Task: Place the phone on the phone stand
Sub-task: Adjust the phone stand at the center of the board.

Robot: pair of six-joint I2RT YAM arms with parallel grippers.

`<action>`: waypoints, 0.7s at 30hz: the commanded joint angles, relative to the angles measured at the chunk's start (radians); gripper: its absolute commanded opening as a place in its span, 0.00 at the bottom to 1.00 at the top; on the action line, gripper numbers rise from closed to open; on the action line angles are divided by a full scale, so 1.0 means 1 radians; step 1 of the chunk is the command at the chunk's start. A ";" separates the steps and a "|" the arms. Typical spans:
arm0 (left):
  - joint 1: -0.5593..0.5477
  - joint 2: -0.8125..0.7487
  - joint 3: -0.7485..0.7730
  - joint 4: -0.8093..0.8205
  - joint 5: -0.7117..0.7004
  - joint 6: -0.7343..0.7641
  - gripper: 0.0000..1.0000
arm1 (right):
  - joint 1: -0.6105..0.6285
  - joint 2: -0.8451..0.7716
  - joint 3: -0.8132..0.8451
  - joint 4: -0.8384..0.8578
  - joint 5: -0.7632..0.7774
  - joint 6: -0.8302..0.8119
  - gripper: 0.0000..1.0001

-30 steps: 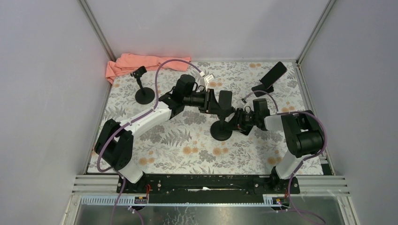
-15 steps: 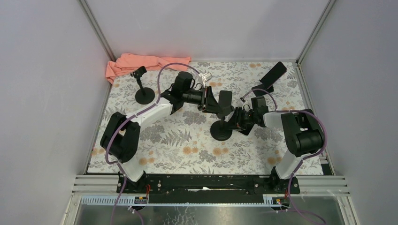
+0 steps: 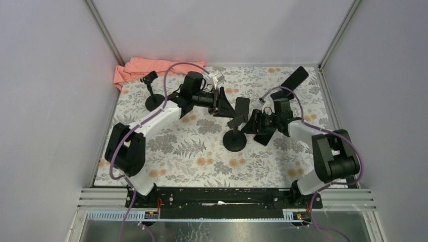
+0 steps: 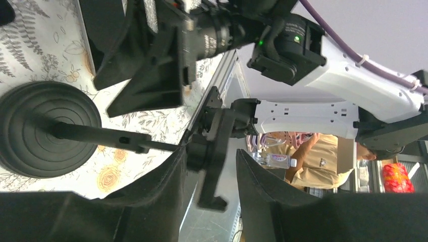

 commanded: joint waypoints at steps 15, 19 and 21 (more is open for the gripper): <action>0.121 -0.403 -0.079 -0.259 -0.284 0.533 0.98 | -0.214 -0.420 0.088 -0.417 0.071 -0.628 0.94; 0.127 -0.584 -0.213 -0.178 -0.449 0.648 0.99 | -0.214 -0.513 0.060 -0.408 0.154 -0.663 1.00; 0.128 -0.654 -0.279 -0.158 -0.556 0.685 0.99 | -0.214 -0.516 0.082 -0.437 0.218 -0.652 1.00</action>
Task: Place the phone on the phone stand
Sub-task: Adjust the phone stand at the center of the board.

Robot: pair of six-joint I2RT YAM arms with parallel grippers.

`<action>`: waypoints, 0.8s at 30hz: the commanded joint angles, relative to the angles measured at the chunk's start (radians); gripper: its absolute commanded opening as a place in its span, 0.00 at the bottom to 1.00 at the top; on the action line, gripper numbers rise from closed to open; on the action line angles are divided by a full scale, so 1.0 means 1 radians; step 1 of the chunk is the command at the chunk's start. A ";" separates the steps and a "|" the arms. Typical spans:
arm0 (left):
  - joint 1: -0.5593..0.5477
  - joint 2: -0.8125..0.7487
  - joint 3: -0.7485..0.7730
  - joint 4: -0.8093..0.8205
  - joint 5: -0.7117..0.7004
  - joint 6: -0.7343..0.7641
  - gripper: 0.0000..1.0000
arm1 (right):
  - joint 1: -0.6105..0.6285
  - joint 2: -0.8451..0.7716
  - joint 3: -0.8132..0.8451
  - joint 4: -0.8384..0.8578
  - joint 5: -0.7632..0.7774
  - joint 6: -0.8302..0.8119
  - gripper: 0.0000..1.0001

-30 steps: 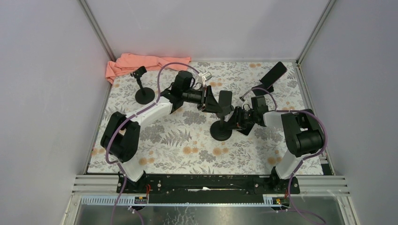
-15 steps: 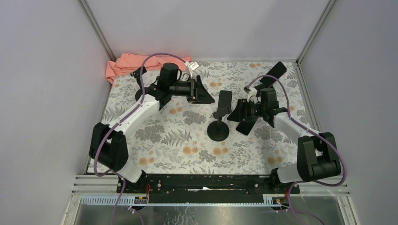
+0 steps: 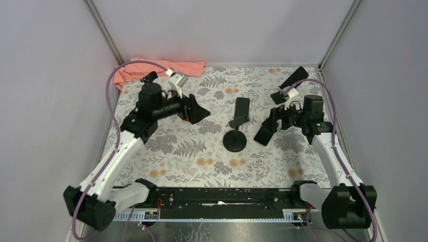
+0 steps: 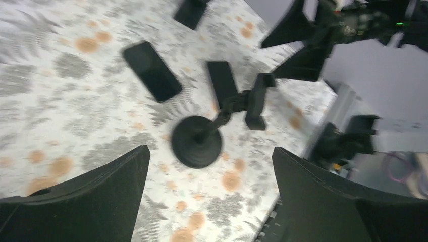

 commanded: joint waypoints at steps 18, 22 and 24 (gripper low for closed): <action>0.021 -0.202 -0.325 0.019 -0.556 0.193 0.99 | 0.170 0.202 0.160 -0.065 0.783 0.404 1.00; 0.029 -0.211 -0.328 0.023 -0.559 0.193 0.99 | 0.172 0.262 0.177 -0.087 0.732 0.523 1.00; 0.031 -0.212 -0.329 0.023 -0.563 0.193 0.99 | 0.172 0.285 0.174 -0.081 0.714 0.561 1.00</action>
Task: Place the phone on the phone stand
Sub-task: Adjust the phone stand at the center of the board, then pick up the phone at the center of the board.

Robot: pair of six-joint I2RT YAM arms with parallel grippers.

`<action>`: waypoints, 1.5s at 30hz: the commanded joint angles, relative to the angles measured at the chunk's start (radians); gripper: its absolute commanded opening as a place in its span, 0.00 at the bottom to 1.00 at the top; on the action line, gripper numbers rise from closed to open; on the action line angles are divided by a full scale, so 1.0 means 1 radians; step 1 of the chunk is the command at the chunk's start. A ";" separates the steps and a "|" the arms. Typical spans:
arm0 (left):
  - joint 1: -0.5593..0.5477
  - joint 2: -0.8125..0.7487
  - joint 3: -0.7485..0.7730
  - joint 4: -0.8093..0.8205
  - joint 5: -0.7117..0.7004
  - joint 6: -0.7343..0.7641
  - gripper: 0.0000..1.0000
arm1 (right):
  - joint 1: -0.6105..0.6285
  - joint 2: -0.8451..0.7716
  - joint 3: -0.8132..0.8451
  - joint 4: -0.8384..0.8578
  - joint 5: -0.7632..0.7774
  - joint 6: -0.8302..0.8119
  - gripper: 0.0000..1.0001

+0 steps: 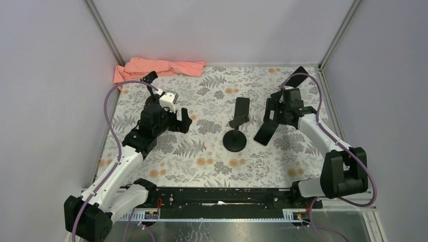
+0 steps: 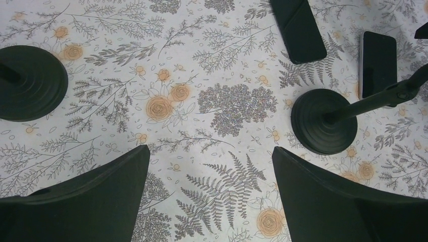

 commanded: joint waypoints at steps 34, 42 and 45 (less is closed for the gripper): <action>0.044 0.013 0.027 -0.008 -0.020 0.015 0.99 | 0.037 0.359 0.113 -0.034 0.134 0.307 1.00; 0.046 0.010 0.026 -0.008 -0.020 0.015 0.99 | 0.072 0.395 0.136 -0.048 0.239 0.268 1.00; 0.046 0.010 0.027 -0.008 -0.020 0.015 0.99 | 0.085 0.407 0.139 -0.050 0.271 0.250 1.00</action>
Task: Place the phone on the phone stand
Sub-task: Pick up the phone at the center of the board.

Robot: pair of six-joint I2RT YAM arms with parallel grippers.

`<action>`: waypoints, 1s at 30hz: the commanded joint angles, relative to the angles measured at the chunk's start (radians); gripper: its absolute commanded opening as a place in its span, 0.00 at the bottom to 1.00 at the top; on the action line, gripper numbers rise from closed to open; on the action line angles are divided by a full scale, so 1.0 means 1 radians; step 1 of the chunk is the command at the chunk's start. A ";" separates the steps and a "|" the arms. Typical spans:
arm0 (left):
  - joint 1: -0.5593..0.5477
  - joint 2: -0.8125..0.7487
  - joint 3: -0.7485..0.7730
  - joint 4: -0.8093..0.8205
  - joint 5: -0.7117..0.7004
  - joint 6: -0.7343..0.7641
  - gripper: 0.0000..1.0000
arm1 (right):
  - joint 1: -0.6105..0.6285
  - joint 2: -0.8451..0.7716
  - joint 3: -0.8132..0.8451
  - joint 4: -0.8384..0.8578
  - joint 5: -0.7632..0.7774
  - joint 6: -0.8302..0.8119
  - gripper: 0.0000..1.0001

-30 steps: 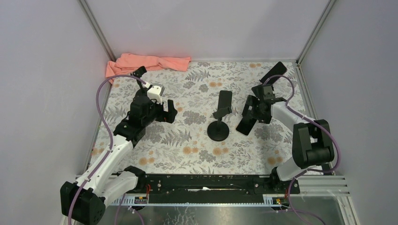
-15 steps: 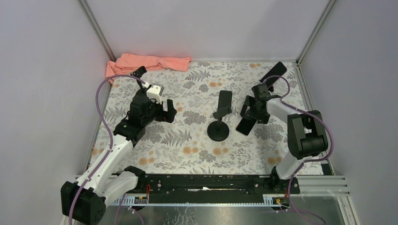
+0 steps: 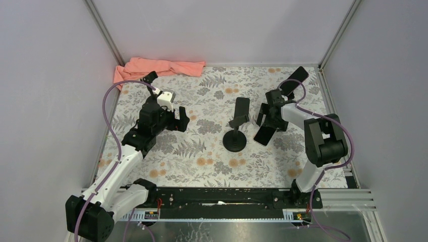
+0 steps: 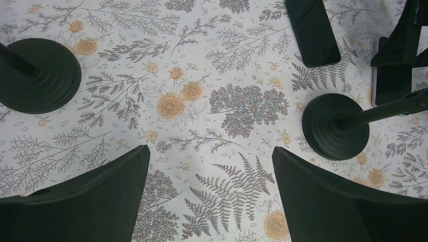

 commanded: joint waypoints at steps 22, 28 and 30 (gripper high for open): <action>0.012 -0.009 0.025 -0.010 -0.007 0.015 0.99 | 0.074 0.043 0.008 0.010 0.040 -0.115 0.95; 0.014 -0.007 0.025 -0.009 -0.007 0.015 0.99 | 0.074 0.056 -0.003 0.009 -0.024 -0.115 0.97; 0.015 -0.006 0.025 -0.009 -0.007 0.015 0.99 | 0.074 0.062 -0.007 0.010 -0.033 -0.111 0.96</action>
